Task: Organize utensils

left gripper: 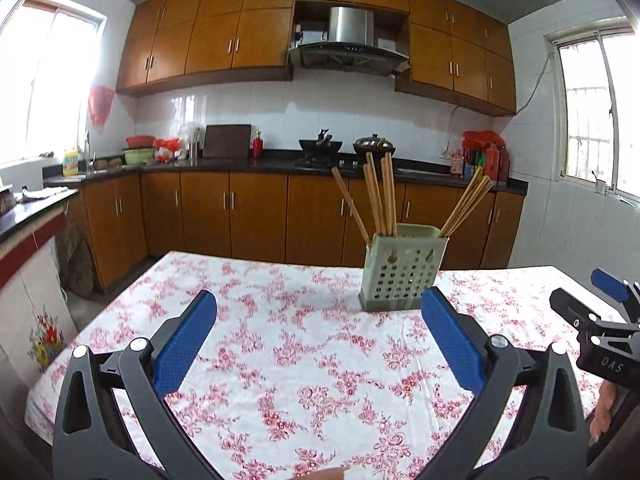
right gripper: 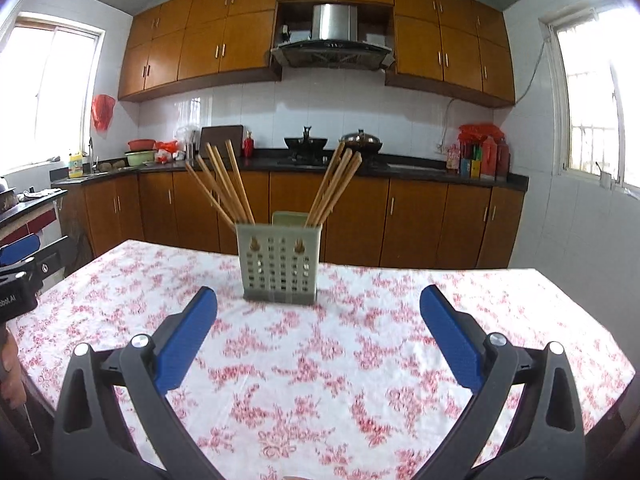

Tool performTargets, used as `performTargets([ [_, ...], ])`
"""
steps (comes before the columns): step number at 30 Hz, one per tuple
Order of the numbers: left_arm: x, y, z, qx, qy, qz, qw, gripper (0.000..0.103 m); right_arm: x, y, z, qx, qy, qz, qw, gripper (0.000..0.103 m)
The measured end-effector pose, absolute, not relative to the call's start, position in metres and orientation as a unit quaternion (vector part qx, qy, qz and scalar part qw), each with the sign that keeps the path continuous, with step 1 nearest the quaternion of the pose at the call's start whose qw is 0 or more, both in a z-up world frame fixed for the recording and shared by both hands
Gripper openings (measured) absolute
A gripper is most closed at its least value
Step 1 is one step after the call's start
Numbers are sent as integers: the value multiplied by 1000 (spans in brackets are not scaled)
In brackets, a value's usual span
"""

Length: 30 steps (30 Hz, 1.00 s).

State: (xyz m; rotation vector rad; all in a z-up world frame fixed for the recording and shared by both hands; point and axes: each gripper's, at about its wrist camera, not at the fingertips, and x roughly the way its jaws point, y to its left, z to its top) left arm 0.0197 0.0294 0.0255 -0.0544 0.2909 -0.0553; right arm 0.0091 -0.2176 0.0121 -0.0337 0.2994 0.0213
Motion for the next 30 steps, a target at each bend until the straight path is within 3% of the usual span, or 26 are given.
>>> performTargets([
  [30,-3,21,0,-22,148,-41,988,101,-3,-219,-8,-1,152,9,988,99],
])
